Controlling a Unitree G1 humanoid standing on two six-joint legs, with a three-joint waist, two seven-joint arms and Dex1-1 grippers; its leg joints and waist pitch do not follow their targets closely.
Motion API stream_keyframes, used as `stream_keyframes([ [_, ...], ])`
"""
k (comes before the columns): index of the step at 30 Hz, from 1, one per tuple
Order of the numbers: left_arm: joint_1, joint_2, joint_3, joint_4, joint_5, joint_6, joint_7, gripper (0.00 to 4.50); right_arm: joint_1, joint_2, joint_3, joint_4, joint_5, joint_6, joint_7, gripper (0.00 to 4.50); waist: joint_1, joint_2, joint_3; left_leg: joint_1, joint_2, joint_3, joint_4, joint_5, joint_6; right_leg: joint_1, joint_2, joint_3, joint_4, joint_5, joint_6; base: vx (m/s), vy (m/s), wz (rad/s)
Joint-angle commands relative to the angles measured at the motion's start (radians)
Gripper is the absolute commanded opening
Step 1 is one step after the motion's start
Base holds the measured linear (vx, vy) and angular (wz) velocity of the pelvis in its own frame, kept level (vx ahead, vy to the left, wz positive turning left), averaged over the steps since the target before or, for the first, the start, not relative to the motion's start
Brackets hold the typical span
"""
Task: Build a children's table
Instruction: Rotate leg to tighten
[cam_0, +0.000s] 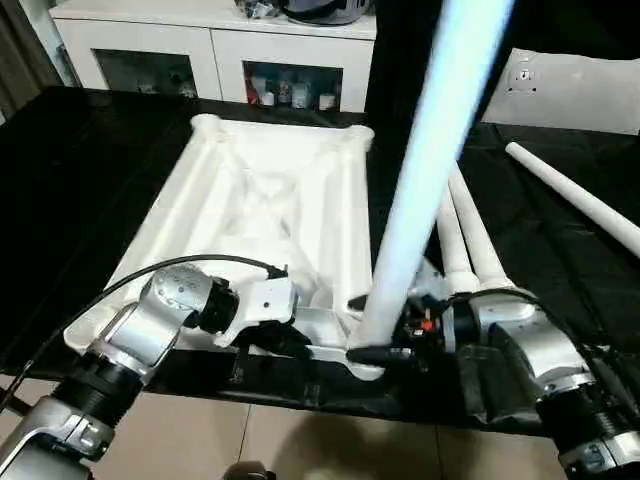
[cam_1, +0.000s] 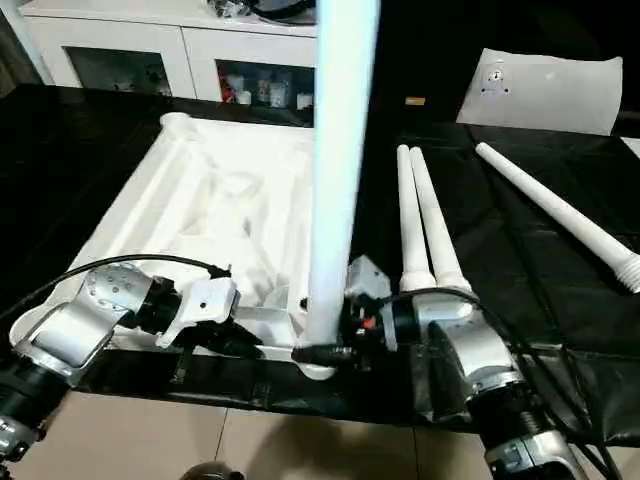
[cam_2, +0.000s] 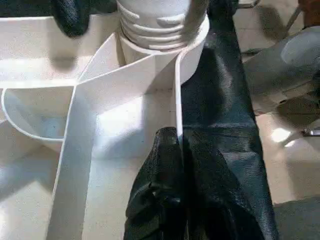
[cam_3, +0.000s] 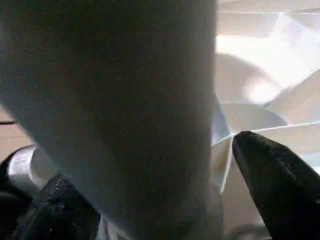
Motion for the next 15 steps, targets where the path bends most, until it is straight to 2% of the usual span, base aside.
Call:
stream_keyframes([
  [1,-0.006,0.004,-0.032,0.022,0.023,-0.019,-0.025,0.00,0.000,-0.016,0.008,-0.025,0.005,0.007,0.023,3.53,-0.001,-0.005,-0.060,0.002,0.068,-0.021,-0.066,-0.091,0.066,0.047,-0.102,0.060,-0.066,-0.131,-0.190,0.000,0.000,0.00],
  [6,-0.012,0.011,-0.037,0.053,0.037,-0.045,-0.018,0.00,0.008,-0.029,0.023,-0.041,0.011,0.028,0.045,3.15,-0.001,-0.004,-0.057,0.002,0.069,-0.022,-0.069,-0.112,0.059,0.047,-0.104,0.060,-0.072,-0.184,-0.176,0.000,0.000,0.00],
  [7,-0.012,0.011,-0.037,0.057,0.036,-0.048,-0.019,0.00,0.010,-0.028,0.023,-0.043,0.012,0.029,0.045,3.03,0.000,-0.004,-0.058,0.005,0.070,-0.022,-0.069,-0.116,0.055,0.046,-0.103,0.061,-0.073,-0.195,-0.172,0.000,0.000,0.00],
  [11,-0.011,0.007,-0.035,0.066,0.037,-0.052,-0.016,0.00,0.020,-0.026,0.027,-0.052,0.017,0.035,0.046,2.73,0.001,-0.001,-0.060,0.004,0.070,-0.023,-0.067,-0.101,0.056,0.046,-0.103,0.060,-0.067,-0.147,-0.185,0.000,0.000,0.00],
  [15,-0.014,0.005,-0.035,0.077,0.038,-0.058,-0.014,0.00,0.024,-0.025,0.031,-0.054,0.015,0.036,0.046,2.64,0.001,-0.002,-0.061,0.003,0.069,-0.022,-0.067,-0.103,0.056,0.047,-0.102,0.060,-0.067,-0.142,-0.188,0.000,0.000,0.00],
])
